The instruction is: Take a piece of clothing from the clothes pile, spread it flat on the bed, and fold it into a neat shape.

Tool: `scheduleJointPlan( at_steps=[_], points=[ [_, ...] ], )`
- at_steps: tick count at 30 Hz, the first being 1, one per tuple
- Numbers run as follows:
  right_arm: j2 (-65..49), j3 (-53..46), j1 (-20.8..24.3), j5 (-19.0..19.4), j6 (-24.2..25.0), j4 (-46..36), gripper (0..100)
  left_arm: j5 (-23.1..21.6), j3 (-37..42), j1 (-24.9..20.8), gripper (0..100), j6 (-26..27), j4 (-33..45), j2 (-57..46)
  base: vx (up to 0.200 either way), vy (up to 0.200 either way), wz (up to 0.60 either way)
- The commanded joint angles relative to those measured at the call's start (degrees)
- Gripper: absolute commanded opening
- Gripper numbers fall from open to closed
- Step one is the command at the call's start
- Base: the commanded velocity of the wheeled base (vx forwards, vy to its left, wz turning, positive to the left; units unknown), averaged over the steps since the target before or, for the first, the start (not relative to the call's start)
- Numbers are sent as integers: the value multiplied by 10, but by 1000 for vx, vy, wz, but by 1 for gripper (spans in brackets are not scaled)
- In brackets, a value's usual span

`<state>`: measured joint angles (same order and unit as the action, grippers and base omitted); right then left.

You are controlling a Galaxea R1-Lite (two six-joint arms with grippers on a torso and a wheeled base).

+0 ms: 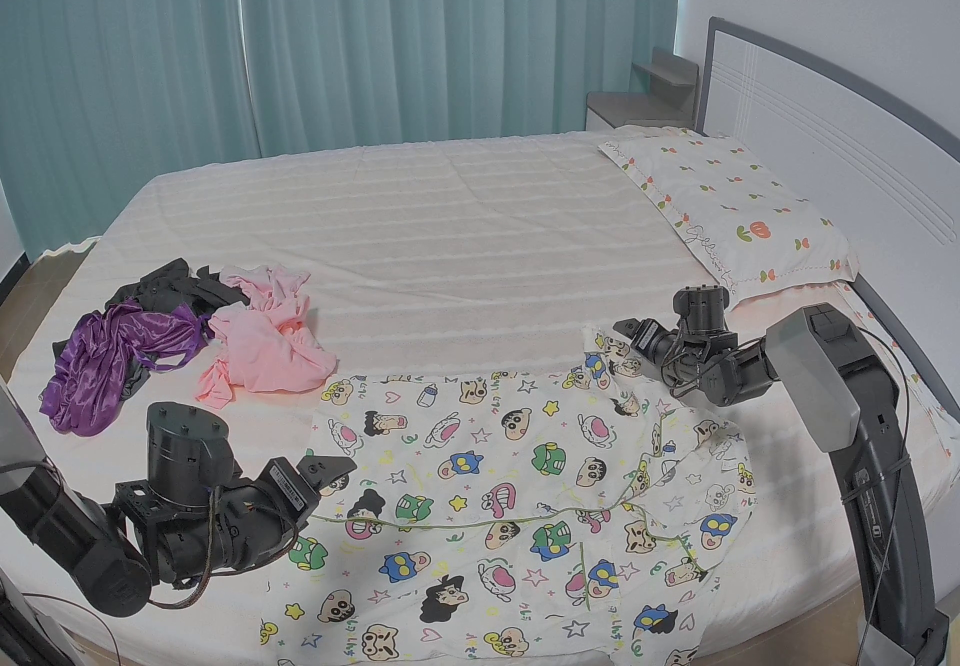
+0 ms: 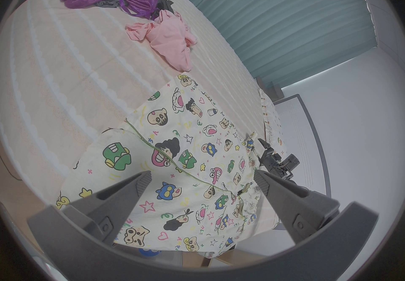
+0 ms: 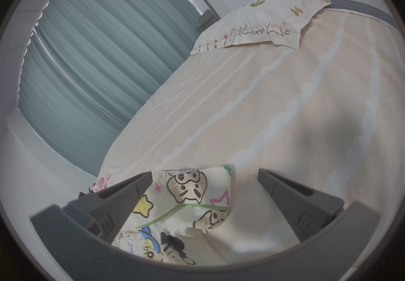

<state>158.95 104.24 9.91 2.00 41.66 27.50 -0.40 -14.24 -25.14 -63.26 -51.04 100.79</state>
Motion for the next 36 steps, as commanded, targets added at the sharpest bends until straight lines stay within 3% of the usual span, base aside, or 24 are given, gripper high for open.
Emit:
scheduleJointPlan(
  at_steps=[1,5,6,25,30,36],
  points=[
    [20,8,2,0,-1,-1,100,0,0,0,100,0,0,4,0,0,0],
    [24,17,5,0,-3,-3,100,0,0,0,100,0,0,4,0,0,0],
    [24,18,5,0,-2,-3,0,0,0,0,100,0,0,4,0,0,0],
    [9,47,-13,-5,2,4,0,1,-1,0,100,0,0,3,0,0,0],
    [17,92,-17,-31,-1,12,0,1,-1,0,100,0,0,3,0,0,0],
    [20,103,-21,-32,-11,10,0,1,-1,0,100,0,0,3,0,0,0]
  ],
)
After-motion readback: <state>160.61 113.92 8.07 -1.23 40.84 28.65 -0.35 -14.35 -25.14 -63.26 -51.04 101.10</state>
